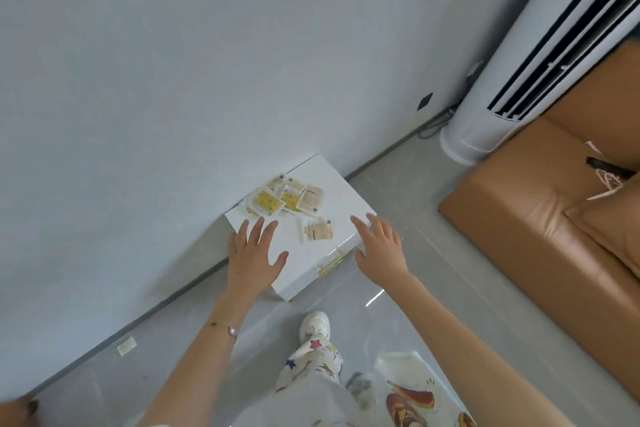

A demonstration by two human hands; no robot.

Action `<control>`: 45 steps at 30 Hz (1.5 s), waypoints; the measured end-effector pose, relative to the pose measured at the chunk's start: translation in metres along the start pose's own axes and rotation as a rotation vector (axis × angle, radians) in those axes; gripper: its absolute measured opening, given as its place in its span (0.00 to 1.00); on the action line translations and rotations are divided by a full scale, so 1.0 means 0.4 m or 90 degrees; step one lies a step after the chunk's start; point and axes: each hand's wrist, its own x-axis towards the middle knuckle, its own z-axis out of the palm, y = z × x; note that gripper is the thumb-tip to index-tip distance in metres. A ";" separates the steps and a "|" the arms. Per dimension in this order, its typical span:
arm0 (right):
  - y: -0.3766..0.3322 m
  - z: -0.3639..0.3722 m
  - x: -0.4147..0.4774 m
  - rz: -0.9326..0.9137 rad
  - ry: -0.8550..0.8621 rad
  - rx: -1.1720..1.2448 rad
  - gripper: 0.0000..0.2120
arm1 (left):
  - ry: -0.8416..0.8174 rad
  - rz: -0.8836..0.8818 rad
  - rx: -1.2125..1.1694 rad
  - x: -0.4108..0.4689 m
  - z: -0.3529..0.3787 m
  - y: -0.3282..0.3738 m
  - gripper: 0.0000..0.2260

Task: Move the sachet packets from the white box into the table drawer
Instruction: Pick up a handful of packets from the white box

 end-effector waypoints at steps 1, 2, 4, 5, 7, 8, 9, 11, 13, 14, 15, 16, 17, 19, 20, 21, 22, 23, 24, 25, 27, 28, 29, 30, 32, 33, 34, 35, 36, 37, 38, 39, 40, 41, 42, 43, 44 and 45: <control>-0.002 -0.003 0.038 -0.001 0.003 0.001 0.31 | -0.002 -0.011 -0.004 0.030 -0.003 -0.011 0.29; -0.003 -0.005 0.073 0.000 0.004 0.007 0.31 | -0.005 -0.024 -0.009 0.057 -0.006 -0.022 0.29; -0.003 -0.008 0.139 0.003 0.001 0.030 0.30 | -0.011 -0.053 -0.017 0.106 -0.009 -0.037 0.30; 0.001 -0.006 0.172 0.011 -0.005 0.048 0.29 | -0.013 -0.069 -0.025 0.127 -0.010 -0.043 0.31; 0.013 0.010 0.230 0.035 -0.022 0.074 0.26 | -0.014 -0.110 -0.058 0.165 -0.003 -0.054 0.32; 0.021 0.025 0.259 0.048 -0.037 0.081 0.26 | -0.012 -0.134 -0.077 0.182 0.006 -0.061 0.32; 0.030 0.044 0.290 0.060 -0.055 0.086 0.26 | -0.011 -0.157 -0.093 0.199 0.018 -0.069 0.32; 0.046 0.089 0.356 0.070 -0.097 0.096 0.26 | -0.013 -0.201 -0.107 0.226 0.053 -0.080 0.32; 0.060 0.146 0.438 0.055 -0.126 0.091 0.26 | -0.009 -0.243 -0.128 0.263 0.103 -0.091 0.32; 0.066 0.180 0.477 0.048 -0.140 0.088 0.26 | -0.012 -0.273 -0.152 0.284 0.131 -0.096 0.32; 0.075 0.216 0.518 0.045 -0.154 0.083 0.26 | -0.012 -0.306 -0.183 0.311 0.163 -0.099 0.32; 0.085 0.255 0.559 0.042 -0.172 0.077 0.26 | -0.011 -0.341 -0.215 0.341 0.199 -0.104 0.33; 0.094 0.295 0.597 0.046 -0.196 0.073 0.27 | -0.011 -0.372 -0.244 0.370 0.237 -0.111 0.33; 0.111 0.381 0.681 0.054 -0.222 0.072 0.27 | -0.005 -0.401 -0.281 0.435 0.322 -0.128 0.33; 0.117 0.423 0.724 0.054 -0.226 0.078 0.27 | -0.012 -0.411 -0.287 0.468 0.369 -0.140 0.33; 0.120 0.464 0.768 0.048 -0.224 0.089 0.28 | -0.022 -0.425 -0.291 0.500 0.416 -0.155 0.33; 0.122 0.502 0.810 0.036 -0.219 0.100 0.29 | -0.032 -0.438 -0.295 0.530 0.463 -0.172 0.34; 0.123 0.539 0.848 0.023 -0.213 0.109 0.30 | -0.038 -0.449 -0.299 0.558 0.507 -0.189 0.34; 0.122 0.570 0.884 0.013 -0.208 0.117 0.31 | -0.039 -0.461 -0.307 0.583 0.546 -0.206 0.34; 0.121 0.597 0.916 0.005 -0.202 0.126 0.33 | -0.035 -0.473 -0.315 0.605 0.579 -0.221 0.35; 0.116 0.639 0.968 -0.015 -0.194 0.143 0.35 | -0.013 -0.503 -0.321 0.642 0.627 -0.247 0.36; 0.112 0.654 0.988 -0.029 -0.195 0.149 0.36 | 0.000 -0.528 -0.322 0.656 0.643 -0.257 0.36; 0.107 0.667 1.002 -0.040 -0.204 0.152 0.38 | 0.012 -0.558 -0.328 0.669 0.655 -0.266 0.37; 0.101 0.679 1.011 -0.047 -0.218 0.146 0.39 | 0.023 -0.585 -0.340 0.682 0.664 -0.275 0.37; 0.091 0.698 1.015 -0.059 -0.237 0.100 0.42 | 0.051 -0.627 -0.376 0.705 0.679 -0.290 0.39; 0.087 0.706 1.013 -0.063 -0.234 0.068 0.43 | 0.068 -0.646 -0.394 0.716 0.686 -0.295 0.40; 0.083 0.713 1.008 -0.063 -0.221 0.040 0.44 | 0.082 -0.663 -0.403 0.725 0.692 -0.300 0.41; 0.078 0.720 1.005 -0.061 -0.206 0.018 0.45 | 0.096 -0.677 -0.400 0.733 0.697 -0.301 0.42; 0.072 0.726 1.001 -0.058 -0.192 0.000 0.47 | 0.110 -0.685 -0.387 0.741 0.703 -0.300 0.42; 0.065 0.732 0.998 -0.053 -0.186 -0.018 0.49 | 0.122 -0.690 -0.372 0.750 0.707 -0.298 0.43; 0.056 0.738 0.995 -0.045 -0.188 -0.031 0.50 | 0.132 -0.696 -0.360 0.761 0.710 -0.296 0.44; 0.048 0.744 0.992 -0.035 -0.195 -0.037 0.51 | 0.138 -0.707 -0.358 0.773 0.712 -0.295 0.44; 0.040 0.751 0.988 -0.023 -0.201 -0.034 0.52 | 0.141 -0.726 -0.370 0.783 0.712 -0.295 0.44; 0.033 0.757 0.984 -0.009 -0.202 -0.022 0.51 | 0.143 -0.754 -0.395 0.793 0.711 -0.297 0.45; 0.028 0.760 0.981 0.007 -0.194 -0.002 0.49 | 0.143 -0.787 -0.428 0.802 0.709 -0.300 0.45; 0.023 0.761 0.981 0.018 -0.178 0.019 0.46 | 0.139 -0.818 -0.455 0.809 0.707 -0.304 0.45; 0.018 0.761 0.982 0.021 -0.160 0.032 0.42 | 0.134 -0.838 -0.468 0.813 0.704 -0.307 0.44; 0.014 0.762 0.983 0.019 -0.147 0.037 0.39 | 0.131 -0.846 -0.474 0.814 0.703 -0.310 0.43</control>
